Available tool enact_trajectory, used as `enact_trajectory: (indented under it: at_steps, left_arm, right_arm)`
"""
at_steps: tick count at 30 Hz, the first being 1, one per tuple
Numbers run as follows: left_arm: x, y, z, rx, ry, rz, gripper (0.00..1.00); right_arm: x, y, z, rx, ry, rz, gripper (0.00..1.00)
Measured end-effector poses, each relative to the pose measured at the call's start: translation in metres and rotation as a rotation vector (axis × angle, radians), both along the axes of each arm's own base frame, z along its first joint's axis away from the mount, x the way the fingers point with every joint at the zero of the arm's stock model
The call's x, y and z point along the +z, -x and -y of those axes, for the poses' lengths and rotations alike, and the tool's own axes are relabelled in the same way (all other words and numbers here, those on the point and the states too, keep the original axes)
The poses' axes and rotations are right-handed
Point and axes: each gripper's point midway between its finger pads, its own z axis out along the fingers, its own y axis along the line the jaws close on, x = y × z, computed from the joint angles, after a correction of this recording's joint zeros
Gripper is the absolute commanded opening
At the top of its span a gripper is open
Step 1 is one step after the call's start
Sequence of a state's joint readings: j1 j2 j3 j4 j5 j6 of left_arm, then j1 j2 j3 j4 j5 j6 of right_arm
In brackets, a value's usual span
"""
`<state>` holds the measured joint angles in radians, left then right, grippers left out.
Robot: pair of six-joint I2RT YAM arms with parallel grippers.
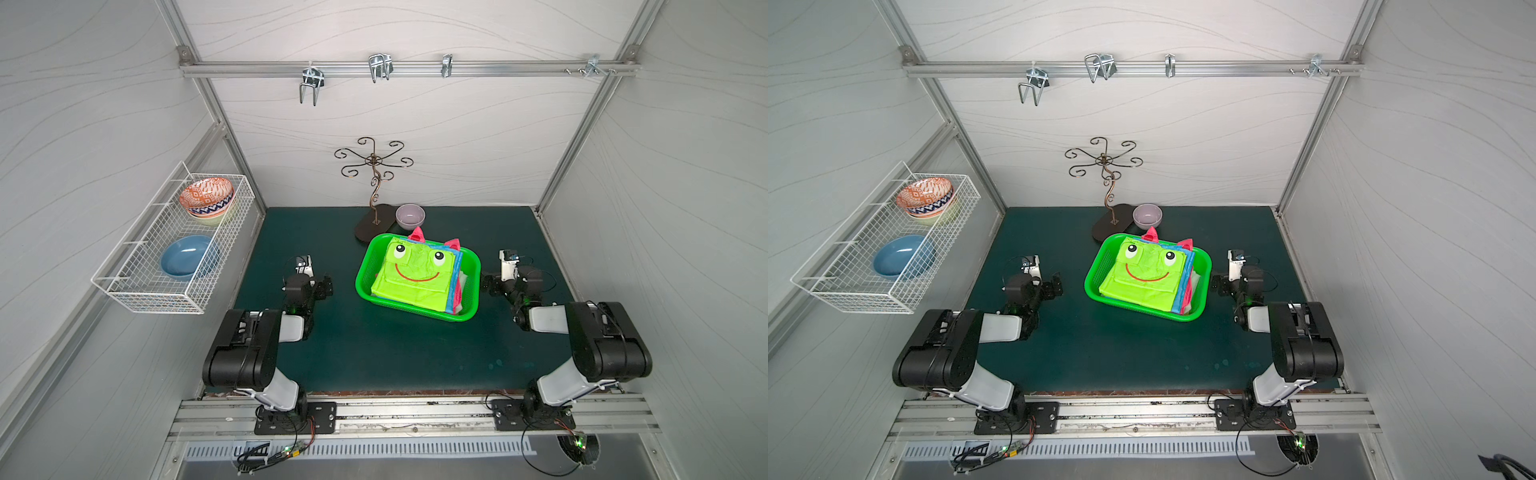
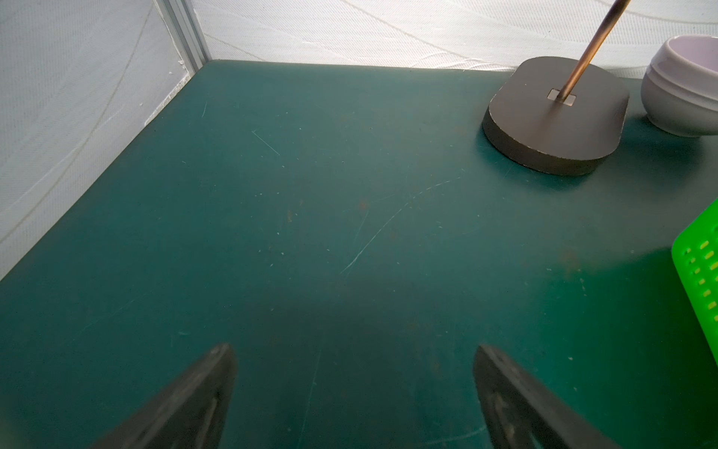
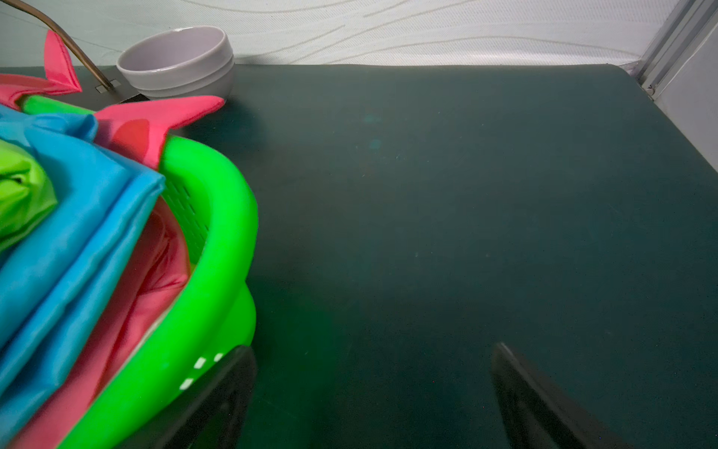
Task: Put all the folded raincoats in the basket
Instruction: Reset both arms
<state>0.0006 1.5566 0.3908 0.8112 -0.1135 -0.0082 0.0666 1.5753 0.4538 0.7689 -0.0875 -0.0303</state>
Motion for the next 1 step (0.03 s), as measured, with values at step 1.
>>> enact_trajectory:
  at_steps: [1]
  left_arm:
    - [0.0, 0.0, -0.0001, 0.0, 0.0, 0.0, 1.0]
  right_arm:
    - [0.0, 0.0, 0.0, 0.0, 0.0, 0.0, 0.99]
